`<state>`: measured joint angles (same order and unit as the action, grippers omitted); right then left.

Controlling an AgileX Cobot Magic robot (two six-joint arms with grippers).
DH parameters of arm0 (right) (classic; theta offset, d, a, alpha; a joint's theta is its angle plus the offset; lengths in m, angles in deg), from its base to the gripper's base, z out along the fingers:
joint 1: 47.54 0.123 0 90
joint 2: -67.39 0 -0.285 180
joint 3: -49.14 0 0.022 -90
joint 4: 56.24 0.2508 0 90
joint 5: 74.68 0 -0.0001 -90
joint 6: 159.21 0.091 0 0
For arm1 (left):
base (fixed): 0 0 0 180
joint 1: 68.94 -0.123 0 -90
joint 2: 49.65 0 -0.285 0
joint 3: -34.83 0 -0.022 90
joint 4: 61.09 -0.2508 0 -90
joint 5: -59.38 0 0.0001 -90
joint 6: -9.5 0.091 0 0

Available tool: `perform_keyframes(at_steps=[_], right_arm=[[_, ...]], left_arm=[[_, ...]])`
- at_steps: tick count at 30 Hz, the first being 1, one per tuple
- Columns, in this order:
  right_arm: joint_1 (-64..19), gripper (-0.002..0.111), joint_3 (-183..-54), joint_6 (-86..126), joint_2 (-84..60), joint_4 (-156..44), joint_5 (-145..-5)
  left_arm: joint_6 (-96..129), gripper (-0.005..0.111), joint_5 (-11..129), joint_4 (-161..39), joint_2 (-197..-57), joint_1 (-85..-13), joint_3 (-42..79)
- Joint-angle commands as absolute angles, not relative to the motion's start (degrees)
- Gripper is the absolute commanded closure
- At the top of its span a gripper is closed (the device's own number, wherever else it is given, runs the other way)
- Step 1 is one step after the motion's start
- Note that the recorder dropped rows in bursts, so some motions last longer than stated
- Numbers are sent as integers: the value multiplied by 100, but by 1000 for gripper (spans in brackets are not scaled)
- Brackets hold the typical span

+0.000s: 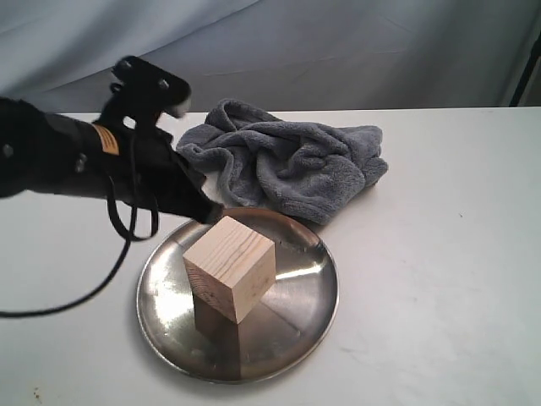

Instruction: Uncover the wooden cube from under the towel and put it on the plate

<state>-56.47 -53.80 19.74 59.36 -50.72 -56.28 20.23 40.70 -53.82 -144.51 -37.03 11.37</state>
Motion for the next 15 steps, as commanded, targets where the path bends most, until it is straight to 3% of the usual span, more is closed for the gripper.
perform_keyframes(at_steps=[1, 8, 15], right_arm=[[-5668, 108, -5364, 1967, 5961, -5057, -5641], [-5668, 108, -5364, 1967, 5961, -5057, -5641], [-5668, 108, -5364, 1967, 5961, -5057, -5641]], left_arm=[[1532, 107, 3636, -5448, -14406, -4337, 1538], [1532, 107, 2684, -5660, -14406, -5372, 1796], [1096, 107, 2392, -6762, -14406, -5830, 1796]])
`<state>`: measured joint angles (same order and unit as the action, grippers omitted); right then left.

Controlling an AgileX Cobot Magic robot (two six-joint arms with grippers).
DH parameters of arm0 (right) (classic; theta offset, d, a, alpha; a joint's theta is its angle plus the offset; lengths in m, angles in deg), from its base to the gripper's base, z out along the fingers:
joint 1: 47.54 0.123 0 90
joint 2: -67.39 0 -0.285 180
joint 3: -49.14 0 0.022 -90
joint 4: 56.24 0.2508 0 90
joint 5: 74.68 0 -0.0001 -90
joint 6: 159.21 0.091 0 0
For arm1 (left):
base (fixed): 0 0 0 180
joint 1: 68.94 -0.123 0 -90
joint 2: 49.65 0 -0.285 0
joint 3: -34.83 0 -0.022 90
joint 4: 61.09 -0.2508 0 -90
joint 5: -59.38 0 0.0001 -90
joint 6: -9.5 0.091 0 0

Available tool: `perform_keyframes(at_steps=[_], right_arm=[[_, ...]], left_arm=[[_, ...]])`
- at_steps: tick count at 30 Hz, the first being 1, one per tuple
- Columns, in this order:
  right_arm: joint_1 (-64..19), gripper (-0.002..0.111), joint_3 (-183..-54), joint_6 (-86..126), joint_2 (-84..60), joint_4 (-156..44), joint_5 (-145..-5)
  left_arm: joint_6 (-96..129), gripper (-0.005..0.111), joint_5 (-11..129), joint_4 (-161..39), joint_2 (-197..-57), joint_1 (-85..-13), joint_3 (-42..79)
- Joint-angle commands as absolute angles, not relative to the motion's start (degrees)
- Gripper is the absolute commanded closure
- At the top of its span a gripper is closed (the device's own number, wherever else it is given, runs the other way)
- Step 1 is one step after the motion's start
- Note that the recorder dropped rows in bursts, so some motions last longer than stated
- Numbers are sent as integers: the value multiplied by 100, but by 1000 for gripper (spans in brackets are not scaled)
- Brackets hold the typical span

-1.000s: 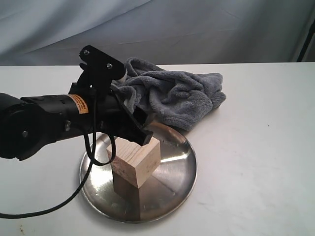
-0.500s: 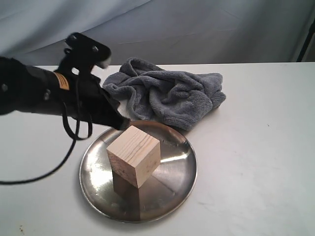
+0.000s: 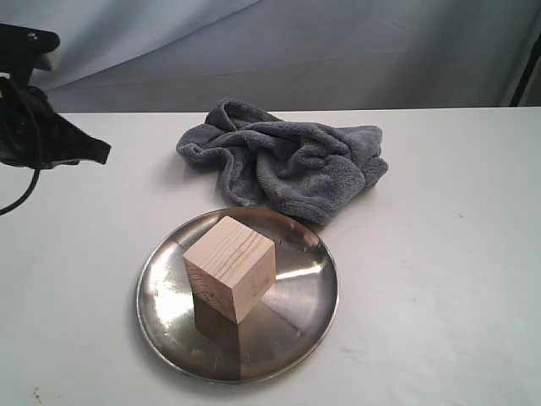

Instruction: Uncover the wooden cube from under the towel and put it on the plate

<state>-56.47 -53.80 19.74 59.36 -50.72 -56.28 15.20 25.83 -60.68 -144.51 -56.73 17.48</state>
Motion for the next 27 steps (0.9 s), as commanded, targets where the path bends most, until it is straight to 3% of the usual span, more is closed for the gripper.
perform_keyframes(at_steps=[1, 18, 27], right_arm=[[-5668, 108, -5364, 1967, 5961, -5057, -5641], [-5668, 108, -5364, 1967, 5961, -5057, -5641], [-5668, 108, -5364, 1967, 5961, -5057, -5641]], left_arm=[[889, 107, 2300, -6987, -14406, -5868, 1796], [-824, 107, 840, -7471, -14406, -5973, 1796], [-849, 107, 931, -6788, -14406, -6965, 1796]])
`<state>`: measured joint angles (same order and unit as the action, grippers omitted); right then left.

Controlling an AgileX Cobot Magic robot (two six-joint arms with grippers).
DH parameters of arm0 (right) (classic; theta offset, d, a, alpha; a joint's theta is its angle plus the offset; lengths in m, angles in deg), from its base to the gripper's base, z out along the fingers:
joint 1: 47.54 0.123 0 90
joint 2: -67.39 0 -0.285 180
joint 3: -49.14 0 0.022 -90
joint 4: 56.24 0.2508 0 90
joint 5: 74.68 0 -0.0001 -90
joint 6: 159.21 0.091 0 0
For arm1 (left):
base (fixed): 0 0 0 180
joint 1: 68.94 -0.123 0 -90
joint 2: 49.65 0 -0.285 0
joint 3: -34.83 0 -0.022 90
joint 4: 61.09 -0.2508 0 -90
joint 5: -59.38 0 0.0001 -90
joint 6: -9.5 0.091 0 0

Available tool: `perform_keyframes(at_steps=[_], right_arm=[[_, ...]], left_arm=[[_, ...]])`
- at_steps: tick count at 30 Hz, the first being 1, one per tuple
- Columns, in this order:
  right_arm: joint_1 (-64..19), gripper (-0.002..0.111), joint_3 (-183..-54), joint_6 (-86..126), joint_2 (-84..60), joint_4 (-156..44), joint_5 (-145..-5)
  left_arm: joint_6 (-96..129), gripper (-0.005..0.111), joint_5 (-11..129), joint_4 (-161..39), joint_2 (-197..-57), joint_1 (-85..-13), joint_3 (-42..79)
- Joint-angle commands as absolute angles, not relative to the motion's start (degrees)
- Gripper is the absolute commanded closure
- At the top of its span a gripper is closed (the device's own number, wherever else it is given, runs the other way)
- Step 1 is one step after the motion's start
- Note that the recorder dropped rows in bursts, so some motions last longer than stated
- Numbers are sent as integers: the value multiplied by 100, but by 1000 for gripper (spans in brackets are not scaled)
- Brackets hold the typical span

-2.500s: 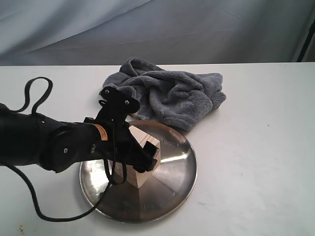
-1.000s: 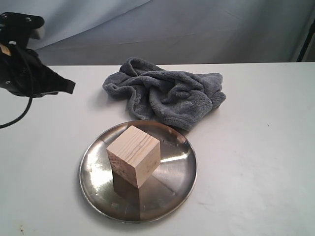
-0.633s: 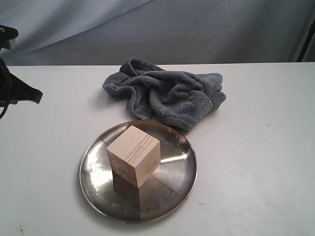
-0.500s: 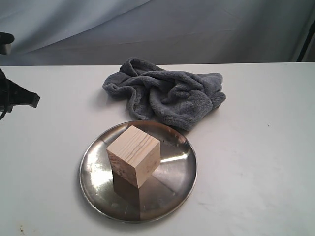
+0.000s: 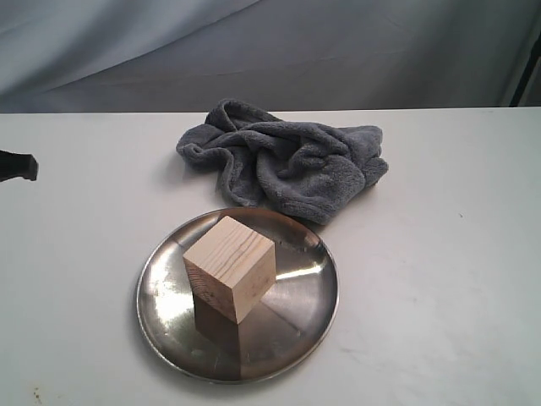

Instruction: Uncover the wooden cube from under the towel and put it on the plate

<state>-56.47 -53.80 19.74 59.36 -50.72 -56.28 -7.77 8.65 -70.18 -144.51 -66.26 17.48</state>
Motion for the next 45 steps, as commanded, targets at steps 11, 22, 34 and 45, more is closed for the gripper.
perform_keyframes(at_steps=[11, 22, 34, 45], right_arm=[[-5668, 108, -5364, 1967, 5961, -5057, -5641], [-5668, 108, -5364, 1967, 5961, -5057, -5641], [-5668, 108, -5364, 1967, 5961, -5057, -5641], [-5668, 108, -5364, 1967, 5961, -5057, -5641]], left_arm=[[-806, 107, 1082, -7112, -14406, -7300, 1784], [-847, 107, 1887, -6962, -13149, -7300, 1202], [-691, 107, 2019, -6865, -11442, -7300, 966], [-541, 107, 2964, -6746, -9448, -7300, -213]])
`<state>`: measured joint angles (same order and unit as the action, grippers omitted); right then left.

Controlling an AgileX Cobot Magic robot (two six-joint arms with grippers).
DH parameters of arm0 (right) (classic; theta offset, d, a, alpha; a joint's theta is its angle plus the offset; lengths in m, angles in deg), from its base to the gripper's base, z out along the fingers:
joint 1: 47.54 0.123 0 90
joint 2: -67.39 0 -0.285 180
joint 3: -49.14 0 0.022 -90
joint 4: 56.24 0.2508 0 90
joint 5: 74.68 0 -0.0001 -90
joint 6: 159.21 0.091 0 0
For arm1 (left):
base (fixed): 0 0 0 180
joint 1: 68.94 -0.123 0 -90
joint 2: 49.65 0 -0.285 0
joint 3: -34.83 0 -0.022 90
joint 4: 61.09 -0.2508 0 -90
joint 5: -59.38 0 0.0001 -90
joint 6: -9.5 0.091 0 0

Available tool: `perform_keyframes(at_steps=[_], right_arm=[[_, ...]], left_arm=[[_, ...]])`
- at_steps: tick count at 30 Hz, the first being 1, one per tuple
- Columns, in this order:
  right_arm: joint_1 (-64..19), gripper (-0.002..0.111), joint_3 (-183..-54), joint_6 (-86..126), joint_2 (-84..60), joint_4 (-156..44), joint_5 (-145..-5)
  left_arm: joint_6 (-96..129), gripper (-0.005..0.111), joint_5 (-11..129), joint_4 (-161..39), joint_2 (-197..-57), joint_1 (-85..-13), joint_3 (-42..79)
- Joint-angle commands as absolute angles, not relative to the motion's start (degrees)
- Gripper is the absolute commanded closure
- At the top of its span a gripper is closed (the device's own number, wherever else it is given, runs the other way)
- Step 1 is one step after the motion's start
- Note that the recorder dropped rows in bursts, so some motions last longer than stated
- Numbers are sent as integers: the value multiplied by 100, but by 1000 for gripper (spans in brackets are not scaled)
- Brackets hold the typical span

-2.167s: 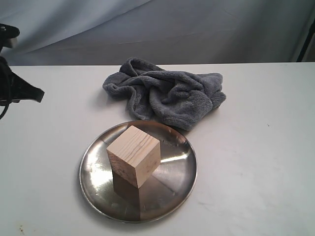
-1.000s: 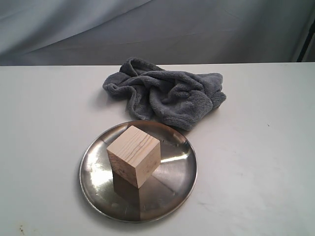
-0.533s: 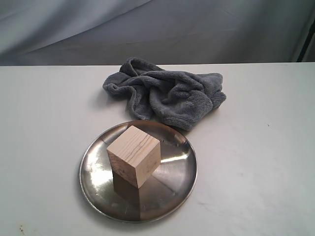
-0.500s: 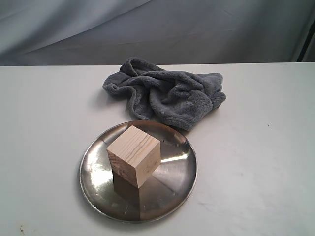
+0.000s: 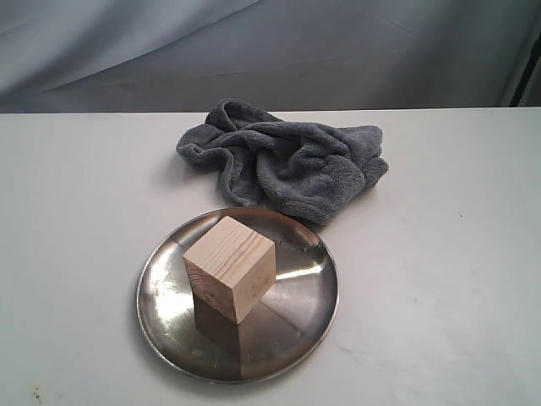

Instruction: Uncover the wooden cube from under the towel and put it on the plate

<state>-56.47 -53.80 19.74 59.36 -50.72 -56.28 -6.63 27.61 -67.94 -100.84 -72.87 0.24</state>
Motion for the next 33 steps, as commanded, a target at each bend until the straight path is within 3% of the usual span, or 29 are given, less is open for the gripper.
perform_keyframes(at_steps=[1, 22, 33], right_arm=[[-5668, 108, -5364, 1967, 5961, -5057, -5641], [-5668, 108, -5364, 1967, 5961, -5057, -5641], [-5668, 108, -5364, 1967, 5961, -5057, -5641]], left_arm=[[-530, 107, 2964, -6746, -9252, -7300, -262], [1170, 107, 2564, -5681, -5799, -7300, -953], [1688, 107, 2223, -5120, -5744, -7300, -1040]])
